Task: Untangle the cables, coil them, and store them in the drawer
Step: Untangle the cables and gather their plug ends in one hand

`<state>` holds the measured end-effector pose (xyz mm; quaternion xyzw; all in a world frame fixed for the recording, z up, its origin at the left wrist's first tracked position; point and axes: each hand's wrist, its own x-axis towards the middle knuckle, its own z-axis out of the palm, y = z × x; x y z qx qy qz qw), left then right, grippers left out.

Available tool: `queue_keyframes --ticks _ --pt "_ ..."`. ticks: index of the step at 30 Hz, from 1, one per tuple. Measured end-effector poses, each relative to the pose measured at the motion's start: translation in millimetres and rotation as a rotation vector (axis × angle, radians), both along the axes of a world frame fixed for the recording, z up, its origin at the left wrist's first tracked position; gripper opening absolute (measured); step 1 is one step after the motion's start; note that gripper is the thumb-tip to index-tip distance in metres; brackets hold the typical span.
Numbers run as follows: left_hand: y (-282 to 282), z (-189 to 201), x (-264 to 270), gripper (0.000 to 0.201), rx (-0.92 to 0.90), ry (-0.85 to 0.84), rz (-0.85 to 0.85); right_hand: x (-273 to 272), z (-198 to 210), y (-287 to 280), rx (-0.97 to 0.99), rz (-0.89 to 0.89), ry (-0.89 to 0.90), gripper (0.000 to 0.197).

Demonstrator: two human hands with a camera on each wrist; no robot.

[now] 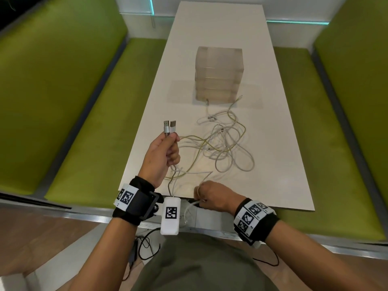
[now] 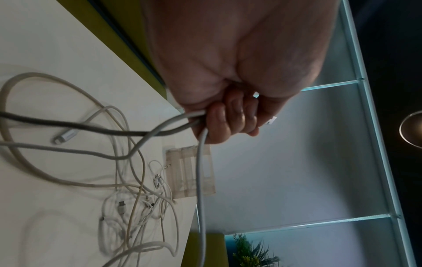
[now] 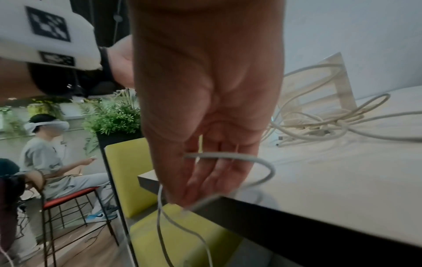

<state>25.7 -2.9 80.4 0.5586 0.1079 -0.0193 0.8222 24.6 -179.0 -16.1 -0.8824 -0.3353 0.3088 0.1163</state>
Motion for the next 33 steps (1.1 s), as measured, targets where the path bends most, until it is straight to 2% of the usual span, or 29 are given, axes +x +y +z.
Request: queue_keyframes --ticks 2,4,6,9,11,14,16,19,21,25,28,31,33 --pt "3.8 -1.5 1.3 0.026 0.001 0.000 0.014 -8.2 1.8 -2.6 -0.049 0.010 0.204 0.030" --pt "7.4 -3.5 2.3 0.026 0.008 0.001 0.028 -13.7 4.2 -5.5 -0.081 -0.016 0.415 0.042" --pt "10.9 -4.8 2.5 0.026 0.026 0.001 0.039 -14.8 6.2 -9.2 -0.045 -0.068 0.463 0.052" --pt "16.2 -7.3 0.2 0.026 0.047 0.006 0.058 -6.8 13.4 -18.7 0.167 -0.267 0.373 0.061" --pt "21.6 -9.8 -2.6 0.026 0.048 0.014 0.075 2.6 18.4 -24.9 0.295 -0.375 0.302 0.055" --pt "30.7 -15.9 -8.1 0.025 0.067 0.026 0.099 21.3 24.1 -26.5 0.364 -0.374 0.182 0.029" --pt "36.0 -18.3 -12.8 0.023 0.091 0.025 0.109 34.6 27.9 -15.2 0.389 -0.365 0.151 0.033" --pt "40.6 -20.0 -17.9 0.019 0.116 0.029 0.119 52.7 27.7 21.3 0.361 -0.366 0.087 0.028" --pt "42.6 -22.0 -18.8 0.018 0.114 0.038 0.144 61.2 20.7 52.9 0.277 -0.344 0.041 0.025" --pt "48.0 -28.9 -21.1 0.024 0.092 0.048 0.173 67.0 -0.5 97.9 0.127 -0.353 0.000 0.033" --pt "52.5 -33.9 -22.2 0.026 0.080 0.054 0.191 70.0 -1.9 102.5 0.086 -0.340 -0.008 0.025" --pt "54.2 -36.4 -20.2 0.026 0.084 0.051 0.191 75.8 14.5 87.3 0.095 -0.319 -0.042 0.009" --pt "51.6 -36.5 -15.8 0.026 0.107 0.037 0.184 82.6 33.1 70.5 0.149 -0.346 -0.084 0.017"
